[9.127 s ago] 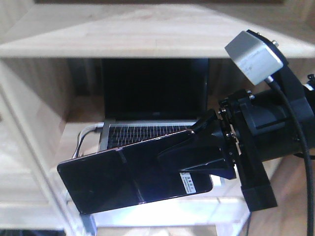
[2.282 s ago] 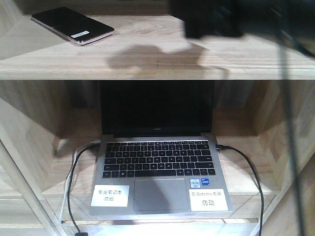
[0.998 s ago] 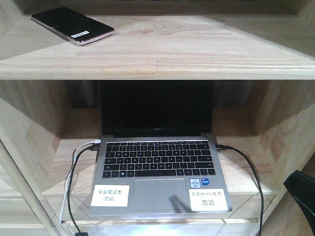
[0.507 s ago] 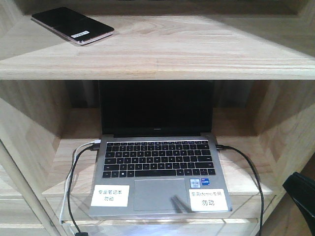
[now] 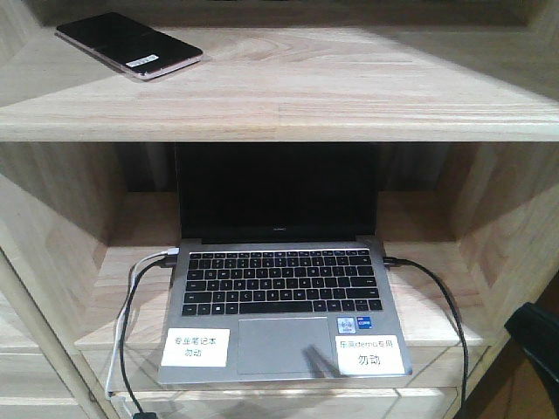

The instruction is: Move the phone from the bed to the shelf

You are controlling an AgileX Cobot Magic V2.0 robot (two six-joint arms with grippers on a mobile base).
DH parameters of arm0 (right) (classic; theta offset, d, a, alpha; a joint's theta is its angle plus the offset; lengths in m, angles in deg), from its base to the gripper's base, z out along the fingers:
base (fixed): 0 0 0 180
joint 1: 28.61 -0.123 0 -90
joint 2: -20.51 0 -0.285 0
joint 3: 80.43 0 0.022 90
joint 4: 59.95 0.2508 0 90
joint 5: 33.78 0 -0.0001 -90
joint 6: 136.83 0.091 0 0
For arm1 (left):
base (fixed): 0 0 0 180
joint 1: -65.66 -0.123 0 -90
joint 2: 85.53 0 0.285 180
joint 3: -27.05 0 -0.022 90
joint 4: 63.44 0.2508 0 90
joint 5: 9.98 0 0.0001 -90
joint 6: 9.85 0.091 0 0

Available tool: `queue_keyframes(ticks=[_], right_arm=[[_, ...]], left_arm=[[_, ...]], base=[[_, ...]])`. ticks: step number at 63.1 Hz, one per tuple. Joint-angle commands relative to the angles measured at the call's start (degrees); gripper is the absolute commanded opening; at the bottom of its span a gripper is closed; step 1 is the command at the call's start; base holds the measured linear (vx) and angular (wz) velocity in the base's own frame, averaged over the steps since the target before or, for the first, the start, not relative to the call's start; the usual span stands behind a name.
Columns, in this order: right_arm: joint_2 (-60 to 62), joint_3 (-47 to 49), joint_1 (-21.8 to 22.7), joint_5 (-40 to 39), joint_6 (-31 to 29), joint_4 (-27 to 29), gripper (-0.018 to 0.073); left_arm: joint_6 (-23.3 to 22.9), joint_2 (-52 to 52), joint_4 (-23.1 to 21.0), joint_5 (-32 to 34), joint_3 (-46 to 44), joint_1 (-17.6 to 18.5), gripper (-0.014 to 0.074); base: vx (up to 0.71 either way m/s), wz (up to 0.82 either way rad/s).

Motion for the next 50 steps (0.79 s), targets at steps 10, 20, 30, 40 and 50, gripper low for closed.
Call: queue_keyframes(ticks=[10,20,30,40,50], right_arm=[[-0.44,1.62,0.27,-4.55,19.06,-20.47,-0.0005],[-0.44,1.62,0.27,-4.55,36.75,-37.31,-0.0005],[-0.44,1.62,2.02,-4.55,37.6,-38.93,-0.0005],[-0.44,1.62,9.22,-4.42,36.88,-38.93,-0.0005],[-0.44,1.57,17.4,-3.36,36.25,-38.93,-0.0005]], left_arm=[[0.0,0.48,-0.53,3.99,0.41,-0.02,0.0001],[0.0,0.48,-0.53,3.99,0.41,-0.02,0.0001],[0.0,0.48,-0.53,3.99,0.41,-0.02,0.0001],[0.0,0.48,-0.53,3.99,0.41,-0.02,0.0001],[0.0,0.48,-0.53,3.99,0.41,-0.02,0.0001]], base=[[0.0,0.0],[0.0,0.0],[0.0,0.0],[0.0,0.0],[0.0,0.0]])
